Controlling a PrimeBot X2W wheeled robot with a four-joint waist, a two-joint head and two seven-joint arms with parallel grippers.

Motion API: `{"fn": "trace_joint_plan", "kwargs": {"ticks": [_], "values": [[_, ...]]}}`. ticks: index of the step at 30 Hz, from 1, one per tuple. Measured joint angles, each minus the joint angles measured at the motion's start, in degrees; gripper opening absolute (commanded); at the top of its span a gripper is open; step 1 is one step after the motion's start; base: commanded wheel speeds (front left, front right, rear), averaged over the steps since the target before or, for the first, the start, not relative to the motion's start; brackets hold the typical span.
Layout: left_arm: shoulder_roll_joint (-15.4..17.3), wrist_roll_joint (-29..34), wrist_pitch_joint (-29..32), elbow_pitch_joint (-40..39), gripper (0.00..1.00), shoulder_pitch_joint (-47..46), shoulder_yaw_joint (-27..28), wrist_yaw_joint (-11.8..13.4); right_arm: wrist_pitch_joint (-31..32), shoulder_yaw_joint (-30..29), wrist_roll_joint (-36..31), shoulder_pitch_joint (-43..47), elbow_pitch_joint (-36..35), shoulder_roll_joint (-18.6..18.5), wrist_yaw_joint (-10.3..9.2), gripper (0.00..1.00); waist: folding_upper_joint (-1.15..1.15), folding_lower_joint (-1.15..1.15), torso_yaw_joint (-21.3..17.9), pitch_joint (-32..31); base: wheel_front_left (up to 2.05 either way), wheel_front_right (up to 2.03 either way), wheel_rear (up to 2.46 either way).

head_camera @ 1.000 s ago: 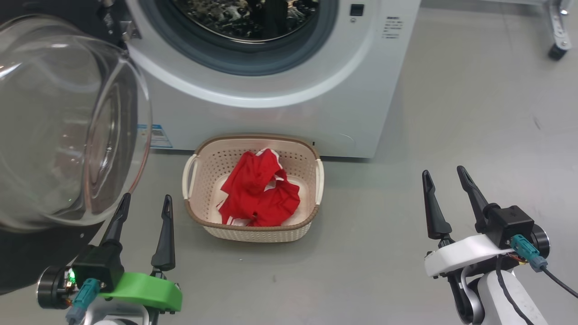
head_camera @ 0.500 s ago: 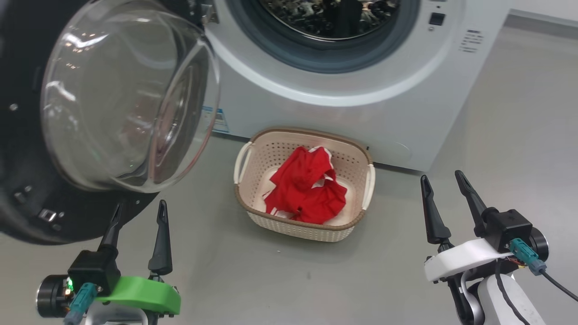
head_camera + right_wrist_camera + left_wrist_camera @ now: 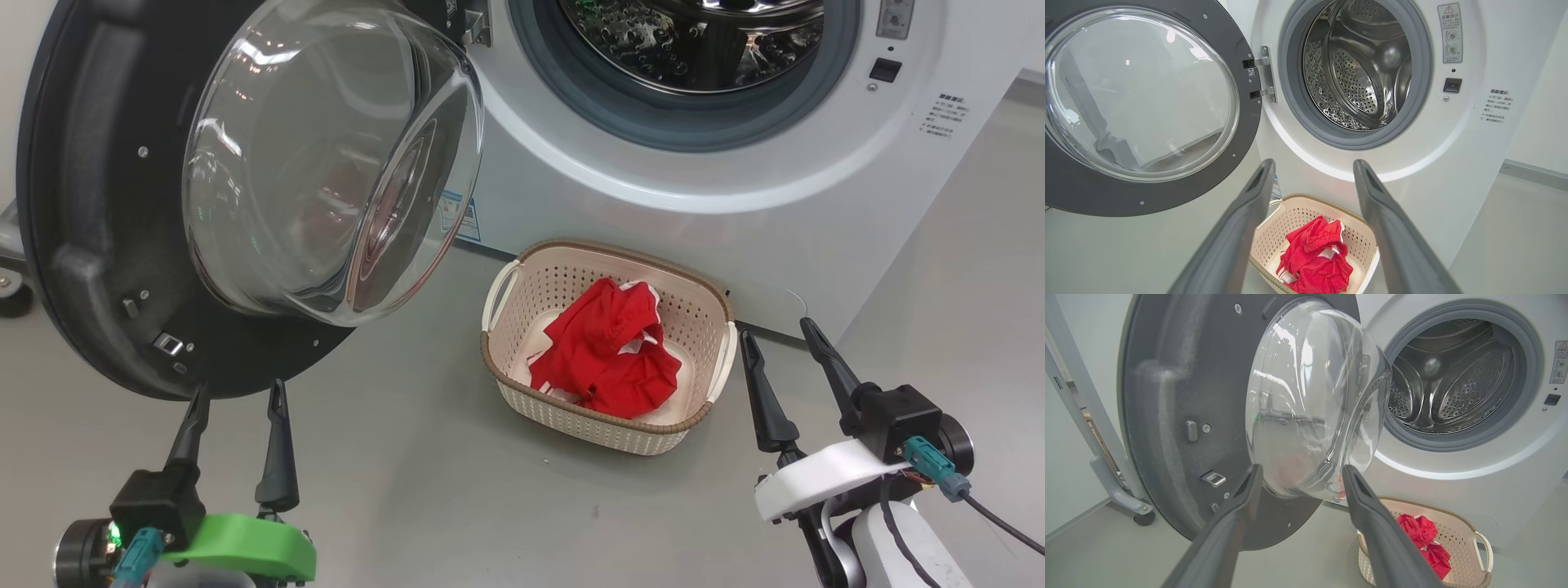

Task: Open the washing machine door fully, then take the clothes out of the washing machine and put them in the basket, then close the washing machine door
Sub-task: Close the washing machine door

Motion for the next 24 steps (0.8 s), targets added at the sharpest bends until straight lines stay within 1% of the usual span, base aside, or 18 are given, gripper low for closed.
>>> {"fn": "trace_joint_plan", "kwargs": {"ticks": [24], "values": [[-0.03,0.00,-0.10,-0.49,1.00,0.60,0.05,0.23,0.00,0.14,0.00,-0.02,0.54,0.01,-0.01,1.00,0.00,0.00,0.46,0.25,0.00,0.00,0.00]]}}
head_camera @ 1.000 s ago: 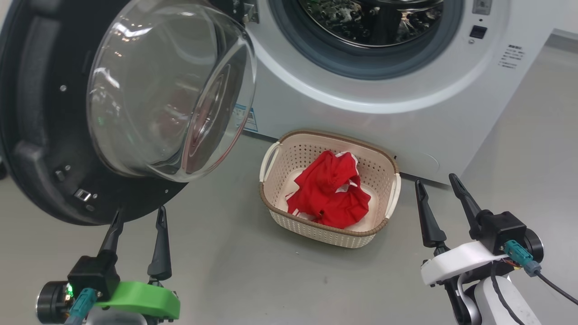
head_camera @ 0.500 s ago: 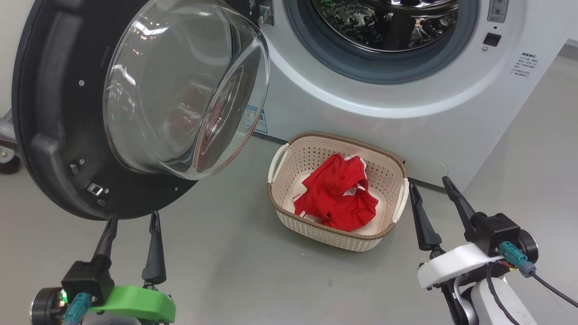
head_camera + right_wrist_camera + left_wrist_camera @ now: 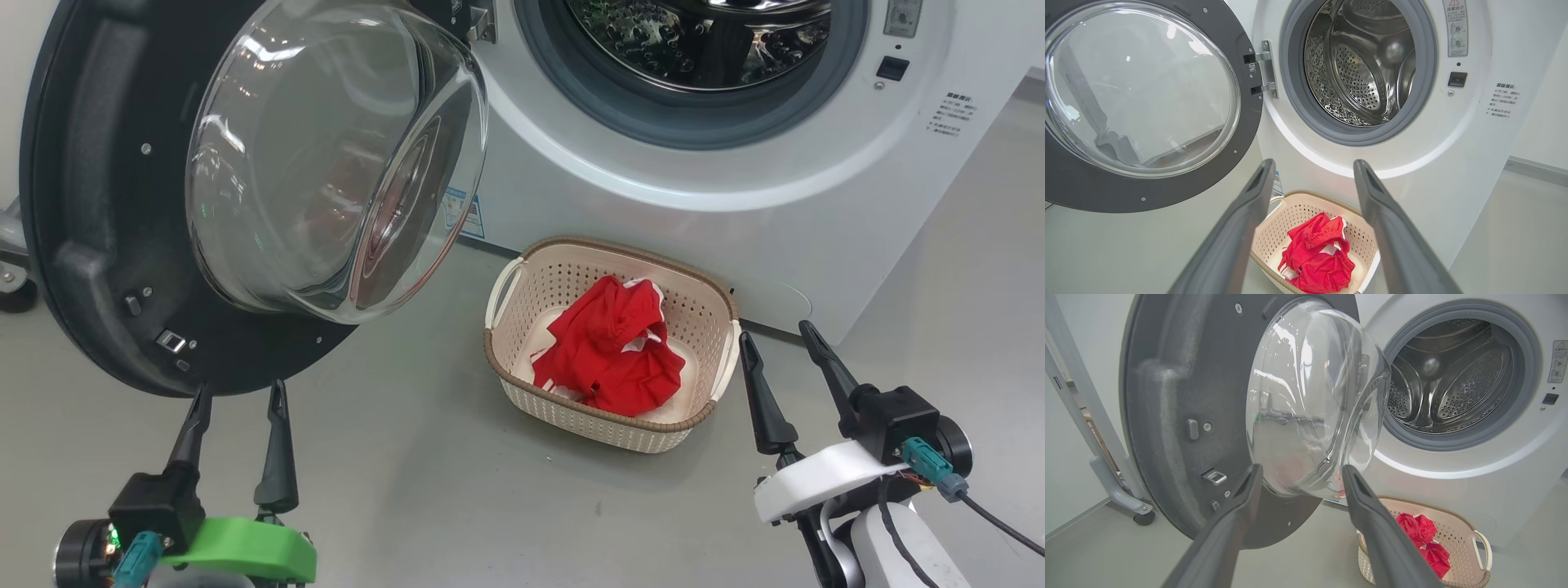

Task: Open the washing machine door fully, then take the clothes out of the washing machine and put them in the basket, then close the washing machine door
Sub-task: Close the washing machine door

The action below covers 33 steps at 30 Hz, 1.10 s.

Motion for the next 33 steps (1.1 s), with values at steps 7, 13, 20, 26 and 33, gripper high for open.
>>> {"fn": "trace_joint_plan", "kwargs": {"ticks": [7,13,20,26,33], "values": [[-0.08,-1.62,-1.20,-1.54,0.00,-0.01,-0.15,-0.51,0.00,-0.01,0.00,-0.01,0.07,0.01,0.00,1.00,0.00,0.00,0.07,0.08,0.00,0.00,0.00],[-0.51,-12.79,-1.94,-6.28,0.00,-0.35,-0.16,-4.92,0.00,-0.04,0.00,-0.02,0.08,0.02,0.00,1.00,0.00,0.00,0.40,0.07,0.00,0.00,0.00],[-0.79,-38.13,-3.34,-13.58,0.00,-2.90,3.89,-10.02,0.00,-0.09,0.00,-0.02,0.08,0.05,-0.01,1.00,0.00,0.00,0.83,-0.04,0.00,0.00,0.00],[-0.98,-51.74,-3.91,-17.48,0.00,-3.93,10.03,-10.70,0.00,-0.05,0.00,-0.02,0.05,0.10,-0.01,1.00,0.00,0.00,1.03,0.04,0.00,0.00,0.00],[1.33,-59.07,-1.94,-18.68,0.00,-6.32,20.60,-10.90,0.00,-0.10,-0.02,-0.03,-0.03,0.11,-0.04,1.00,0.00,0.00,1.22,0.51,0.00,0.00,0.00]]}}
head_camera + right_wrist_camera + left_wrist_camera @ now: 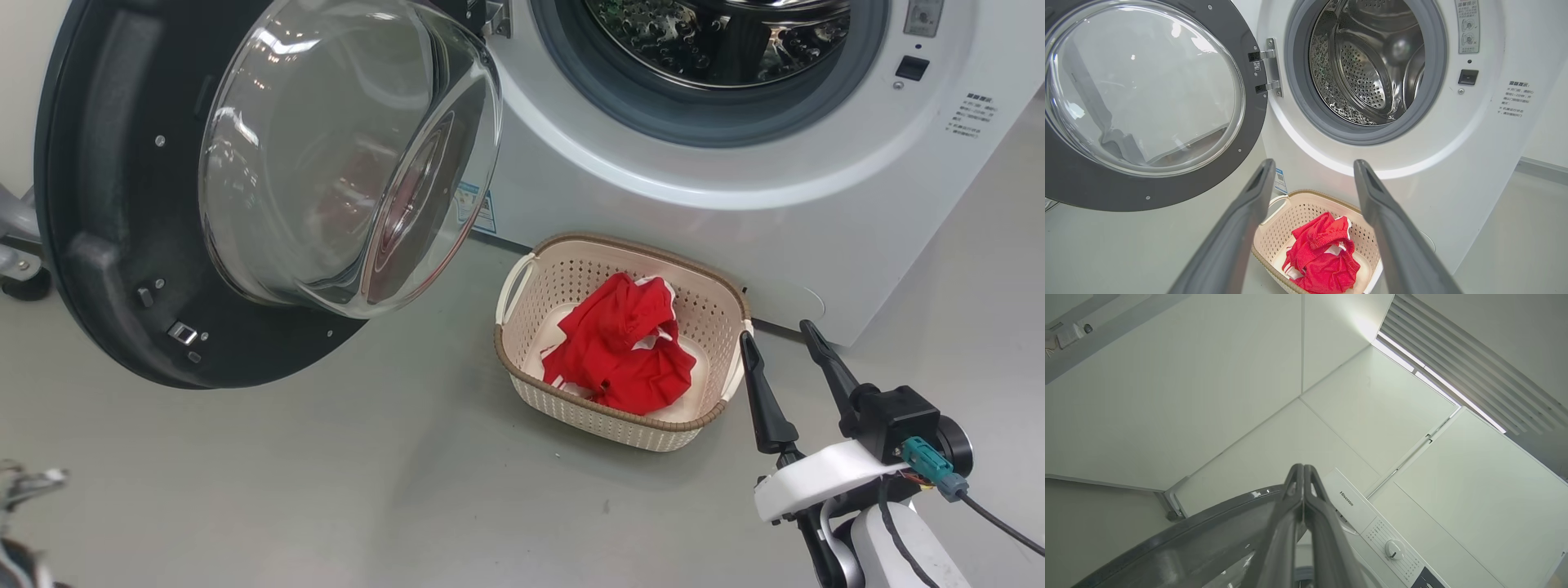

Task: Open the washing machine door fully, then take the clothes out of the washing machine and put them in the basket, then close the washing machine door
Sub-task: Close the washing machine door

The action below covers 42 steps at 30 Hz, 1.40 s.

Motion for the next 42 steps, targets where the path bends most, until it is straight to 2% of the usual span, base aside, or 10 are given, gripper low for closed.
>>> {"fn": "trace_joint_plan", "kwargs": {"ticks": [6,12,21,28,42], "values": [[5.22,-6.98,3.48,4.42,0.00,-2.26,7.75,1.58,0.00,-0.11,-0.13,-0.04,-0.33,-0.01,-0.01,1.00,0.00,0.00,-0.01,0.57,0.00,0.00,0.00],[8.91,-11.81,7.35,11.36,0.00,-4.96,11.28,4.23,0.00,0.05,-0.55,-0.18,-0.47,-0.13,0.00,1.00,0.00,0.00,-0.19,1.35,0.00,0.00,0.00],[14.13,-17.88,14.75,21.92,0.00,-8.61,12.24,7.87,0.00,0.94,-1.15,-1.69,-0.52,-0.27,0.07,1.00,0.00,0.00,-1.53,2.88,0.00,0.00,0.00],[18.01,-18.08,19.41,27.55,0.00,-9.76,9.88,7.92,0.00,1.22,-1.64,-2.92,-0.54,-0.34,0.12,1.00,0.00,0.00,-3.20,4.26,0.00,0.00,0.00],[17.57,-20.20,26.17,34.87,0.00,-13.58,4.21,3.91,0.00,0.45,-1.64,-3.82,-0.43,-0.97,0.12,1.00,0.00,0.00,-5.86,6.69,0.00,0.00,0.00]]}}
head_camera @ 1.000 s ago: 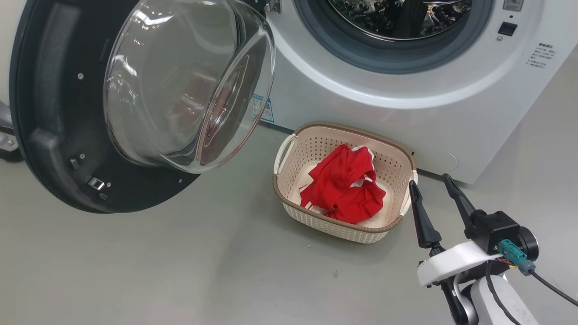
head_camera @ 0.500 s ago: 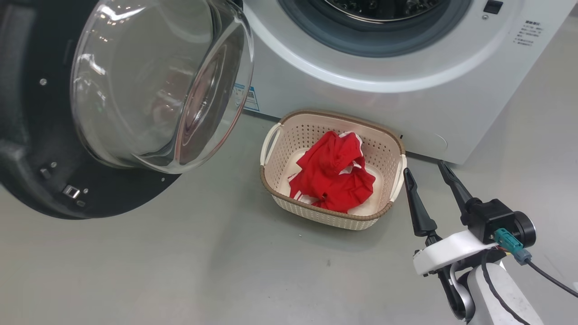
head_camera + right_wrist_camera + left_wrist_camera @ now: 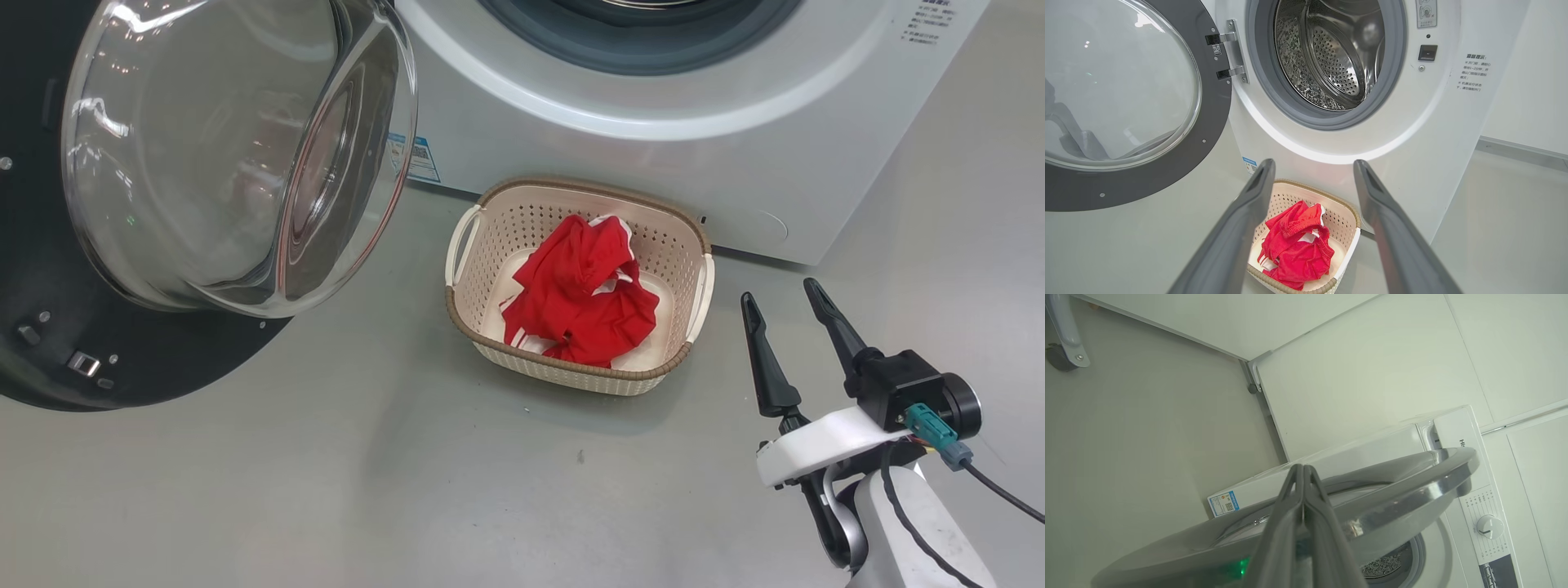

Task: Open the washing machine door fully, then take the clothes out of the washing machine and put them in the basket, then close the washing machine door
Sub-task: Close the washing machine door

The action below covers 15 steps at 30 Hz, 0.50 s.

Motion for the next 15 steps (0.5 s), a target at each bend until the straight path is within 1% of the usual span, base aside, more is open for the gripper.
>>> {"fn": "trace_joint_plan", "kwargs": {"ticks": [5,15], "values": [[-0.08,-0.62,1.75,2.32,0.00,-0.20,-0.31,-2.10,0.00,-0.15,0.00,-0.14,0.04,-0.01,-0.01,1.00,0.00,0.00,0.04,0.14,0.00,0.00,0.00],[-0.42,-2.97,6.35,4.21,0.00,-0.20,-1.27,-4.16,0.00,-0.41,0.00,-0.29,0.11,-0.04,-0.01,1.00,0.00,0.00,0.62,0.27,0.00,0.00,0.00]]}}
